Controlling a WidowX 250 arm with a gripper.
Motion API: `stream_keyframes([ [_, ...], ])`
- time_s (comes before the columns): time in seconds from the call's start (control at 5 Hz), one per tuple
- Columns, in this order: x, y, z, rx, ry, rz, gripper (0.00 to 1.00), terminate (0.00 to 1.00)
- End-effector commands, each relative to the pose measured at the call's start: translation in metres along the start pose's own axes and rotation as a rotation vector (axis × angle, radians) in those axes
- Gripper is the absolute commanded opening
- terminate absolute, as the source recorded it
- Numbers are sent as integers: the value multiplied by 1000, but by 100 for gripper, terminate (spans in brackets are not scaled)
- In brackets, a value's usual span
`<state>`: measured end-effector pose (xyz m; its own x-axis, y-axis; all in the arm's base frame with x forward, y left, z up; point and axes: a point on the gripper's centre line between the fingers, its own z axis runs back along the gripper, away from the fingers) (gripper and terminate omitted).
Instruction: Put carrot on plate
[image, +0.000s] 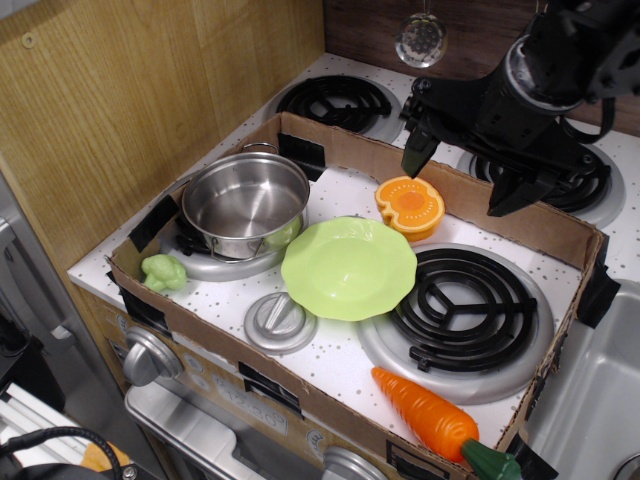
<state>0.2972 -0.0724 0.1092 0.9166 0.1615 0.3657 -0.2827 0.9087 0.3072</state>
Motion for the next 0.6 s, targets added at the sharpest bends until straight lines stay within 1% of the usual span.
stream_keyframes([
  [0.0, -25, -1, 11, -27, 284, 388, 100, 0],
  [0.2, -39, -3, -4, 4, 380, 439, 100, 0],
  [0.4, -55, -5, -13, 5, 423, 463, 100, 0],
])
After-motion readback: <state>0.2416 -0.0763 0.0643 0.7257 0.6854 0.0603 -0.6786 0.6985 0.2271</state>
